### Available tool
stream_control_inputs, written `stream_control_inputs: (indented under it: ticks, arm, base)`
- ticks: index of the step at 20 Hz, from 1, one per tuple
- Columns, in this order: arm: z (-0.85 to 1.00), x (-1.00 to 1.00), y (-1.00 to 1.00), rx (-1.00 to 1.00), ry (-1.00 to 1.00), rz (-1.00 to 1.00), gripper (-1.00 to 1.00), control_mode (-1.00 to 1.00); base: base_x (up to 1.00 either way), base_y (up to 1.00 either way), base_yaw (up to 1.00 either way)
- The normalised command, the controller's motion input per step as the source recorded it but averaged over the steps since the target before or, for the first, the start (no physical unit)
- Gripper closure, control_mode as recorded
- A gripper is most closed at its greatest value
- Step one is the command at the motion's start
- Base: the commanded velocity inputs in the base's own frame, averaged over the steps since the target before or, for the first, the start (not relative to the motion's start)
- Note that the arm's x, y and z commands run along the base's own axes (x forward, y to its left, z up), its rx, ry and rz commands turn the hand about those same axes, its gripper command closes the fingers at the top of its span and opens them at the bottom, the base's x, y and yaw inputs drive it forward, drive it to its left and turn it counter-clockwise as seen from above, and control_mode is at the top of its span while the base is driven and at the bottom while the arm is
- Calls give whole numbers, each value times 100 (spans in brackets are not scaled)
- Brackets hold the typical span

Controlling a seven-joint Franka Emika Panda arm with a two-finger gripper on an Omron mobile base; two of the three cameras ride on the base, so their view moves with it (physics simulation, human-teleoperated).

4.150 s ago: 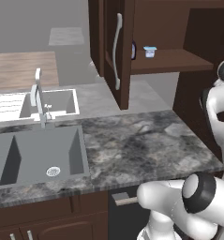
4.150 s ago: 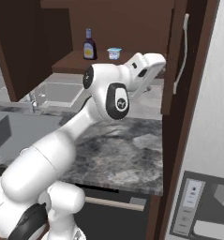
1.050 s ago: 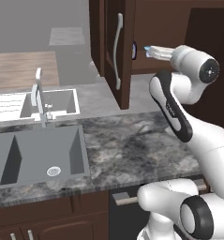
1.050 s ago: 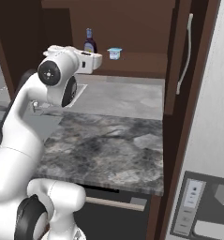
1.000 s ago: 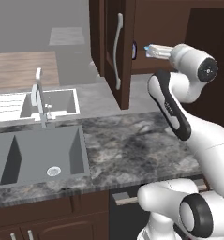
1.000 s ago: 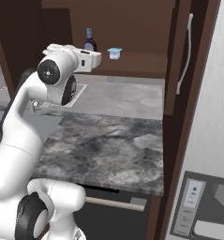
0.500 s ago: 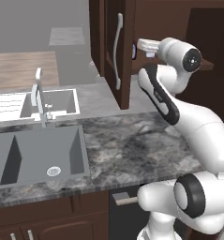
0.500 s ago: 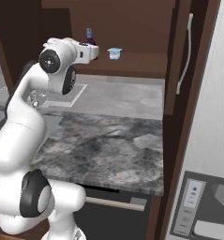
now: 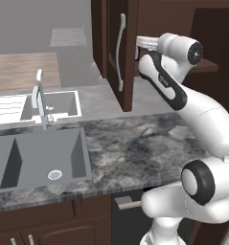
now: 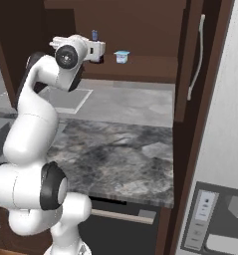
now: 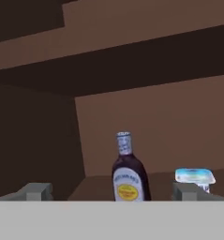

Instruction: The dining table condiment station is running low on condiment bottle. Refill the condiment station by opening the cabinet and taking the condiment bottle from the cabinet and placing it on the dining table.

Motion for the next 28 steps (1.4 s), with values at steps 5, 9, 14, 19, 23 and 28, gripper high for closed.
stream_control_inputs:
  ticks: [5,9,14,19,23,28]
  arm:
    - [1,24,0,-12,4,2,-100,-100]
    - [0,44,2,-13,9,0,-100,-100]
    - [8,42,0,-5,6,0,-100,-100]
    - [9,36,0,0,1,0,-100,-100]
    - [2,7,-1,0,0,0,-100,-100]
    - [0,6,6,0,0,0,-100,-100]
  base:
    - [0,0,0]
    - [0,0,0]
    - [0,0,0]
    - [0,0,0]
    - [0,0,0]
    - [0,0,0]
